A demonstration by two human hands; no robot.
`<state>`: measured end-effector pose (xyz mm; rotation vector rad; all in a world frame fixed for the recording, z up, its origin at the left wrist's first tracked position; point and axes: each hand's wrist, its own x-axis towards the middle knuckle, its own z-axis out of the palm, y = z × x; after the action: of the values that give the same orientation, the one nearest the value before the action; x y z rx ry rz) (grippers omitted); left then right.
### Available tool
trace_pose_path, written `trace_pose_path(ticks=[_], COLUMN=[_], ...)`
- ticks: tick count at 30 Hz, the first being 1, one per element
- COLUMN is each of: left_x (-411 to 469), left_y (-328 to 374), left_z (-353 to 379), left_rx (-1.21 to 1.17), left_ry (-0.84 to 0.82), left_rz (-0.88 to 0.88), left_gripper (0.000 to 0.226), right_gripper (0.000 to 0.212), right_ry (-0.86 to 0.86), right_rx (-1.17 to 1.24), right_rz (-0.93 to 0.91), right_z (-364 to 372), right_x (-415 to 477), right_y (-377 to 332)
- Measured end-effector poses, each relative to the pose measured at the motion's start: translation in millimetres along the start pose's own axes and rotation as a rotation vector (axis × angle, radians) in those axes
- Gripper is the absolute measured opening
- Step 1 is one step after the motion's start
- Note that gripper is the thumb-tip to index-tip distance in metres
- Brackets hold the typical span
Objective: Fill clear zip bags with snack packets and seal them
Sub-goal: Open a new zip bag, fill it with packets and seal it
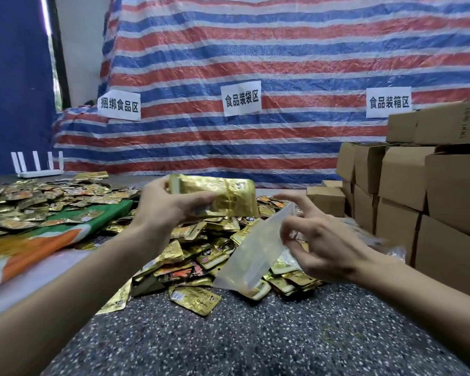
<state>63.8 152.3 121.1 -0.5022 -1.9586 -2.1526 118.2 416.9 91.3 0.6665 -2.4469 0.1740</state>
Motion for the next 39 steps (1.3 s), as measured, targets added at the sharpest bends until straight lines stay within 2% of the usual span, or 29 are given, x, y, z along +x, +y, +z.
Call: trace_pose_path(ticks=[4, 8, 13, 19, 21, 23, 29, 35, 39], left_x=[-15.8, -12.3, -8.7, -3.2, -1.2, 1.7, 18.3, 38.1, 46.7], left_y=[12.3, 9.6, -0.1, -5.3, -10.1, -14.6, -27.7, -66.2, -105.1], left_z=[19.3, 30.2, 41.4, 50.0, 52.0, 52.3, 40.7, 11.3, -1.9], left_rx=[0.131, 0.396, 0.531, 0.831, 0.814, 0.692, 0.275, 0.630, 0.786], left_ry=[-0.115, -0.100, -0.221, -0.185, -0.210, -0.225, -0.173, -0.085, -0.133], left_rz=[0.125, 0.153, 0.086, 0.277, 0.248, 0.153, -0.008, 0.131, 0.065], left_gripper=[0.036, 0.023, 0.033, 0.052, 0.054, 0.053, 0.025, 0.008, 0.009], right_gripper=[0.009, 0.014, 0.008, 0.003, 0.004, 0.008, 0.012, 0.017, 0.020], right_ry=[0.007, 0.057, 0.107, 0.118, 0.091, 0.060, 0.133, 0.238, 0.312], right_rx=[0.101, 0.172, 0.231, 0.264, 0.262, 0.243, 0.266, 0.293, 0.276], right_rz=[0.034, 0.012, -0.050, -0.096, -0.060, -0.045, 0.017, 0.099, 0.114], right_z=[2.8, 0.9, 1.2, 2.0, 4.5, 8.5, 14.1, 14.1, 9.3], right_x=[5.1, 9.0, 12.2, 13.5, 12.9, 10.8, 5.7, 3.7, 4.0], right_y=[-7.3, -16.9, -26.6, -26.6, -21.2, -15.4, -2.1, 9.6, 12.4])
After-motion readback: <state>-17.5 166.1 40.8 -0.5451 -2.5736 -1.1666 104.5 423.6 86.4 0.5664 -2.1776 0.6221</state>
